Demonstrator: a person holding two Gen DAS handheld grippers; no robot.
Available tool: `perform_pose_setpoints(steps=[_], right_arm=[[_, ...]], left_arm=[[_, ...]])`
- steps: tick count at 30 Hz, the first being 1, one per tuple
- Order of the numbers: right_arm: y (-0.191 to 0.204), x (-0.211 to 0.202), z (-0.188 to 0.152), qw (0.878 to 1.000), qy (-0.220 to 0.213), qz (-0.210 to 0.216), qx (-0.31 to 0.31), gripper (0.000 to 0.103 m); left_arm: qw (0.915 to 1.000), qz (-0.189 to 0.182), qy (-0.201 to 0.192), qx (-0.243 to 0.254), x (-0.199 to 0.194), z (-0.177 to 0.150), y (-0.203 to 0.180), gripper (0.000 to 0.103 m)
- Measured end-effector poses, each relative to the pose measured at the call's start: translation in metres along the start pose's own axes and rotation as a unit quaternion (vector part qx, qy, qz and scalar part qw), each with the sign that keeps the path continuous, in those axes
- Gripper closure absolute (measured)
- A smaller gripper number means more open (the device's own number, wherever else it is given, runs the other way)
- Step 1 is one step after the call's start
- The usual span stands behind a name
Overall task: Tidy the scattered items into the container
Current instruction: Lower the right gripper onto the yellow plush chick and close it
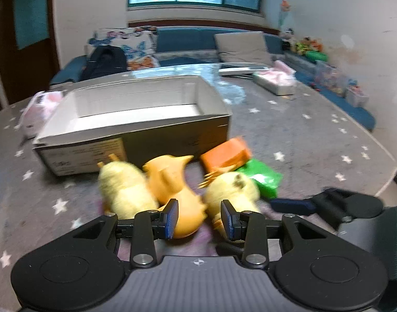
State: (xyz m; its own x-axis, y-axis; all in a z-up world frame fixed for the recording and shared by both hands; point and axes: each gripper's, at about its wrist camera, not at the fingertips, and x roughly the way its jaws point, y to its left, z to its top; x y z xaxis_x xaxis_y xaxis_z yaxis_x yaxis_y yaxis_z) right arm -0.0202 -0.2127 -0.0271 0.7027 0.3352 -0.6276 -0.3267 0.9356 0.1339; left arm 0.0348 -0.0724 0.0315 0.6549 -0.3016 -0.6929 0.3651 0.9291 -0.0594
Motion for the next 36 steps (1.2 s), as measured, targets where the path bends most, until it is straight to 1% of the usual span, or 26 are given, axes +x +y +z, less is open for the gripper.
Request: perform_pose_setpoints(steps=[2, 3, 4, 5, 7, 9, 10, 12, 14, 16, 17, 21, 23, 25, 27, 29, 30, 31, 35, 36], right_arm=[[-0.001, 0.003, 0.002, 1.0, 0.002, 0.004, 0.003, 0.02], [-0.001, 0.004, 0.003, 1.0, 0.003, 0.002, 0.002, 0.025], [-0.001, 0.006, 0.004, 1.0, 0.003, 0.0, 0.001, 0.027], [-0.002, 0.007, 0.004, 1.0, 0.006, 0.001, 0.002, 0.027], [-0.004, 0.009, 0.005, 1.0, 0.009, 0.005, 0.005, 0.033], [-0.007, 0.009, 0.005, 1.0, 0.011, 0.008, 0.009, 0.036], [-0.008, 0.01, 0.005, 1.0, 0.012, 0.009, 0.011, 0.042], [-0.012, 0.011, 0.006, 1.0, 0.016, 0.014, 0.014, 0.047], [-0.014, 0.011, 0.005, 1.0, 0.019, 0.018, 0.013, 0.049], [-0.016, 0.01, 0.005, 1.0, 0.02, 0.022, 0.009, 0.056], [-0.016, 0.009, 0.004, 1.0, 0.019, 0.024, 0.006, 0.056], [-0.018, 0.008, 0.005, 0.999, 0.024, 0.021, 0.001, 0.057], [-0.02, 0.009, 0.006, 0.999, 0.024, 0.022, 0.007, 0.055], [-0.022, 0.011, 0.008, 0.999, 0.024, 0.022, 0.012, 0.051], [-0.023, 0.014, 0.01, 0.999, 0.024, 0.022, 0.016, 0.051], [-0.025, 0.016, 0.011, 0.999, 0.025, 0.028, 0.024, 0.046], [-0.027, 0.016, 0.012, 0.999, 0.025, 0.035, 0.03, 0.039], [-0.028, 0.017, 0.013, 0.998, 0.024, 0.039, 0.037, 0.038], [-0.03, 0.02, 0.015, 0.998, 0.019, 0.032, 0.05, 0.039], [-0.031, 0.02, 0.015, 0.998, 0.019, 0.032, 0.051, 0.042]], left_arm=[[0.9997, -0.02, 0.006, 0.009, 0.004, 0.004, -0.001, 0.064], [0.9995, -0.026, 0.009, 0.012, 0.006, 0.006, -0.002, 0.064], [0.9994, -0.031, 0.012, 0.014, 0.008, 0.007, -0.002, 0.064], [0.9992, -0.034, 0.015, 0.015, 0.01, 0.009, -0.002, 0.064], [0.9987, -0.045, 0.022, 0.014, 0.014, 0.011, -0.001, 0.064], [0.9975, -0.063, 0.03, 0.008, 0.018, 0.014, 0.0, 0.064], [0.9969, -0.07, 0.036, 0.003, 0.021, 0.016, 0.001, 0.064], [0.9954, -0.083, 0.047, -0.008, 0.026, 0.018, 0.004, 0.064], [0.994, -0.093, 0.056, -0.019, 0.032, 0.019, 0.007, 0.063], [0.9925, -0.102, 0.06, -0.029, 0.035, 0.021, 0.009, 0.063], [0.9917, -0.107, 0.064, -0.031, 0.037, 0.022, 0.01, 0.063], [0.9895, -0.121, 0.072, -0.033, 0.042, 0.026, 0.012, 0.061], [0.9883, -0.126, 0.078, -0.038, 0.046, 0.027, 0.014, 0.06], [0.987, -0.13, 0.082, -0.046, 0.049, 0.027, 0.016, 0.06], [0.9858, -0.135, 0.084, -0.052, 0.052, 0.028, 0.019, 0.059], [0.9842, -0.142, 0.091, -0.054, 0.056, 0.03, 0.021, 0.057], [0.9836, -0.144, 0.094, -0.055, 0.058, 0.03, 0.021, 0.056], [0.9833, -0.145, 0.095, -0.056, 0.06, 0.031, 0.021, 0.056], [0.982, -0.151, 0.096, -0.061, 0.063, 0.032, 0.022, 0.056], [0.9819, -0.152, 0.095, -0.062, 0.064, 0.032, 0.022, 0.056]])
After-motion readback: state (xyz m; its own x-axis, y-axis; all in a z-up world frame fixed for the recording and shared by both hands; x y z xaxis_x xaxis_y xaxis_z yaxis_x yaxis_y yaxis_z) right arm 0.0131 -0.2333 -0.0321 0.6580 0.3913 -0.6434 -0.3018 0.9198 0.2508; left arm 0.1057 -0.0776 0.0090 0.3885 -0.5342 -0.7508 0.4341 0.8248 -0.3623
